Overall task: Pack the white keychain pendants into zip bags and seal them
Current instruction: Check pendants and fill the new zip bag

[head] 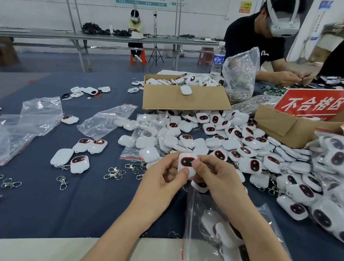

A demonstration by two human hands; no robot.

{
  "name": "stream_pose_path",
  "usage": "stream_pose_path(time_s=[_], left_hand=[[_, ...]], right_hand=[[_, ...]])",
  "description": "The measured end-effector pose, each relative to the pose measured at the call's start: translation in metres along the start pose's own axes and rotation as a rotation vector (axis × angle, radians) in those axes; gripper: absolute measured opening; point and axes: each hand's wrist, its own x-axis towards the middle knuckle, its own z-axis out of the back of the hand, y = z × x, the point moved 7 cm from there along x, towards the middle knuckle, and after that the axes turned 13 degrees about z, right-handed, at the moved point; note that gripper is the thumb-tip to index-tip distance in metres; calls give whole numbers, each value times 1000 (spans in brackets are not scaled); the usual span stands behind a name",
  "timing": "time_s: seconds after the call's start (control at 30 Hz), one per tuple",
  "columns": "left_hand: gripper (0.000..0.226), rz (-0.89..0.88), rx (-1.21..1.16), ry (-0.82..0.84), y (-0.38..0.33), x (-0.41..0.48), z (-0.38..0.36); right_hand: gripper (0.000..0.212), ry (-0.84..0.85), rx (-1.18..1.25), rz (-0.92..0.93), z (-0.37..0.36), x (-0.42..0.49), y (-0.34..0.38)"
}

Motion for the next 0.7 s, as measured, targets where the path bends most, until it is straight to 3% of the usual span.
stream_pose_path(time_s=[0.17, 0.37, 0.53, 0.6, 0.7], left_hand=[[14, 3, 28, -139, 2, 0, 5], [19, -239, 356, -298, -12, -9, 9], [6, -322, 427, -372, -19, -15, 9], [11, -356, 430, -395, -22, -18, 9], [11, -414, 455, -414, -27, -22, 8]], right_hand=[[14, -21, 22, -8, 0, 1, -4], [22, 24, 89, 90, -2, 0, 11], [17, 77, 184, 64, -5, -3, 10], [16, 118, 210, 53, -8, -4, 12], [26, 149, 215, 62, -10, -5, 17]])
